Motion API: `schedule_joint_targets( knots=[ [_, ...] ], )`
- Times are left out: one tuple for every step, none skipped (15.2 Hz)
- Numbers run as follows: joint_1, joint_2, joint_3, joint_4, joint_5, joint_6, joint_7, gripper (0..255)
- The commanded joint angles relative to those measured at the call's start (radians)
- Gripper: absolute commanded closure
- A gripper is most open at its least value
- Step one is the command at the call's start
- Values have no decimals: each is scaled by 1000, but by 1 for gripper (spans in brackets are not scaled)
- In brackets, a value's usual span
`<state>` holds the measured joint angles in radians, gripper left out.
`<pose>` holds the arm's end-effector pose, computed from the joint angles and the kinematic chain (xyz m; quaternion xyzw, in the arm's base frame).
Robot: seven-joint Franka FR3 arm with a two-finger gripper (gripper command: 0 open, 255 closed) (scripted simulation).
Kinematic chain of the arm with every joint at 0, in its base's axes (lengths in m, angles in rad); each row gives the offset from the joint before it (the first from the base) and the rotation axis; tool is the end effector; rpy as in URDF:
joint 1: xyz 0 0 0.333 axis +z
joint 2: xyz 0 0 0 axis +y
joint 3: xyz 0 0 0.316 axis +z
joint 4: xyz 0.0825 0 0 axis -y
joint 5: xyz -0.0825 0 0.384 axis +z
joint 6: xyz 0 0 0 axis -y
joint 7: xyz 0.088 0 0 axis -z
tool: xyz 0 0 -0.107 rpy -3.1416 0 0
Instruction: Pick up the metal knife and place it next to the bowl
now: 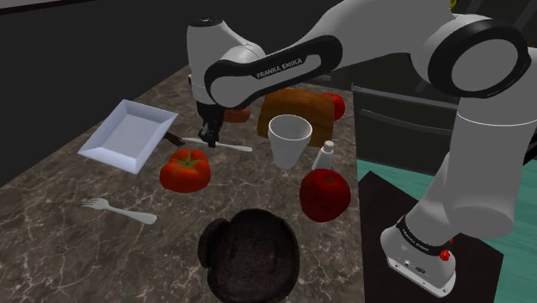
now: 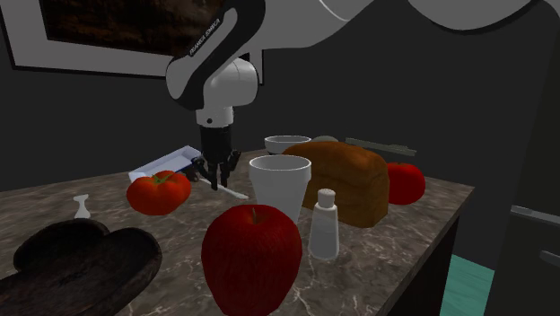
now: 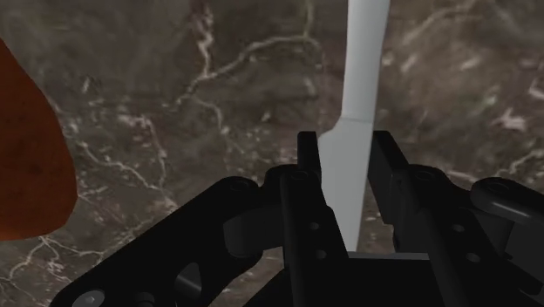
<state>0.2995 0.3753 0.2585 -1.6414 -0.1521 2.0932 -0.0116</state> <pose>0.5820 0.3320 0.4127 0.9514 0.3038 0.0492 0.0081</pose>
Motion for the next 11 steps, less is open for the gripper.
schedule_joint_targets(
  knots=[
    [-1, -9, 1, 16, 4, -25, -4, 255],
    [-1, -12, 2, 24, 6, -37, -6, 255],
    [-1, -15, 2, 33, 7, -49, -7, 255],
    [-1, -19, 3, 42, 9, -61, -9, 255],
    [-1, -21, 4, 52, 10, -73, -10, 255],
    [-1, -24, 4, 62, 11, -85, -11, 255],
    [-1, -27, 5, 72, 12, -97, -12, 255],
    [-1, -29, 5, 82, 13, -110, -13, 255],
    [-1, -31, 6, 92, 14, -122, -15, 255],
    [0, -33, 6, 103, 15, -135, -16, 255],
    [0, -34, 6, 115, 16, -148, -17, 255]
  ],
)
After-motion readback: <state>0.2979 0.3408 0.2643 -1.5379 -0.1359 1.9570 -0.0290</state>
